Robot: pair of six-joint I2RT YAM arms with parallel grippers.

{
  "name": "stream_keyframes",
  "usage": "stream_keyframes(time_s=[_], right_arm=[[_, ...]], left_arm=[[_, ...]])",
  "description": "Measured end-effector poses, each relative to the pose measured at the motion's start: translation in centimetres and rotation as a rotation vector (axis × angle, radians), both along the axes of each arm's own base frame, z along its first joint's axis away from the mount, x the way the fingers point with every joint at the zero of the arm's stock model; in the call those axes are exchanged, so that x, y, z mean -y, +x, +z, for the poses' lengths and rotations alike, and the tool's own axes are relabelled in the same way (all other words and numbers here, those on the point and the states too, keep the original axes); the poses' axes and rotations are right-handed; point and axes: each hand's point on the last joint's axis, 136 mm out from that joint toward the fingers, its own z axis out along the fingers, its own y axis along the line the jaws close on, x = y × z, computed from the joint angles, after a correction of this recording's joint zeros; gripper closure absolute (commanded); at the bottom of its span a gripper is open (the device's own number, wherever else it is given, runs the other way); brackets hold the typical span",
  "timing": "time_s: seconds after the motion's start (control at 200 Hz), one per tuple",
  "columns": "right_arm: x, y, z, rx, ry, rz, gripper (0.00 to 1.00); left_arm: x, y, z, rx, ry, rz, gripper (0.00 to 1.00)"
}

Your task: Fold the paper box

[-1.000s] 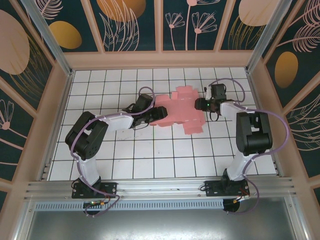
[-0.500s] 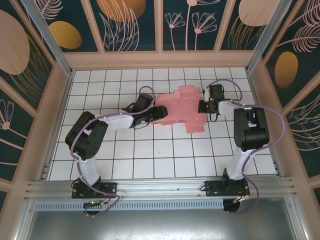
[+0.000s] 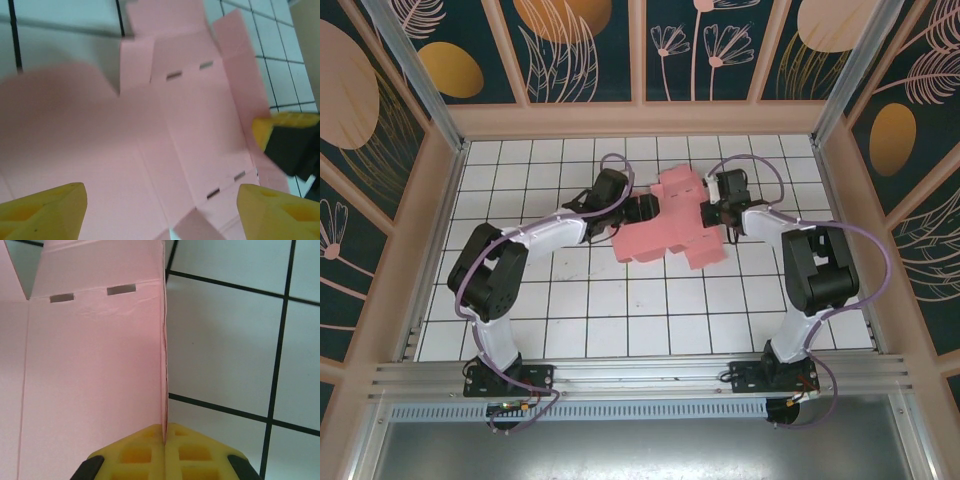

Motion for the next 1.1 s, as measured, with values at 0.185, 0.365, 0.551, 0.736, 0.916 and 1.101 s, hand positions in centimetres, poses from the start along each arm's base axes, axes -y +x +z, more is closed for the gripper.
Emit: stream_keyframes(time_s=[0.185, 0.365, 0.551, 0.736, 0.916, 1.101], right_arm=[[-0.7, -0.2, 0.2, 0.033, -0.096, 0.037, 1.00], [-1.2, -0.4, 0.6, 0.055, -0.137, 0.052, 1.00], [-1.3, -0.4, 0.8, 0.061, -0.140, 0.056, 1.00], [-1.3, -0.4, 0.8, 0.061, -0.140, 0.056, 1.00], [-1.3, -0.4, 0.8, 0.061, -0.140, 0.056, 1.00], [-1.3, -0.4, 0.8, 0.059, -0.140, 0.055, 1.00]], left_arm=[[-0.5, 4.4, 3.4, 0.084, -0.014, 0.032, 0.24], [-0.2, 8.1, 2.1, 0.065, -0.005, 0.036, 0.35], [0.8, 9.6, -2.1, -0.014, 0.037, 0.014, 0.39], [1.6, 10.0, -5.4, -0.076, 0.070, -0.015, 0.40], [3.1, 8.7, -5.2, -0.116, 0.001, -0.099, 0.40], [4.0, 7.0, -5.4, -0.161, -0.060, -0.168, 0.41]])
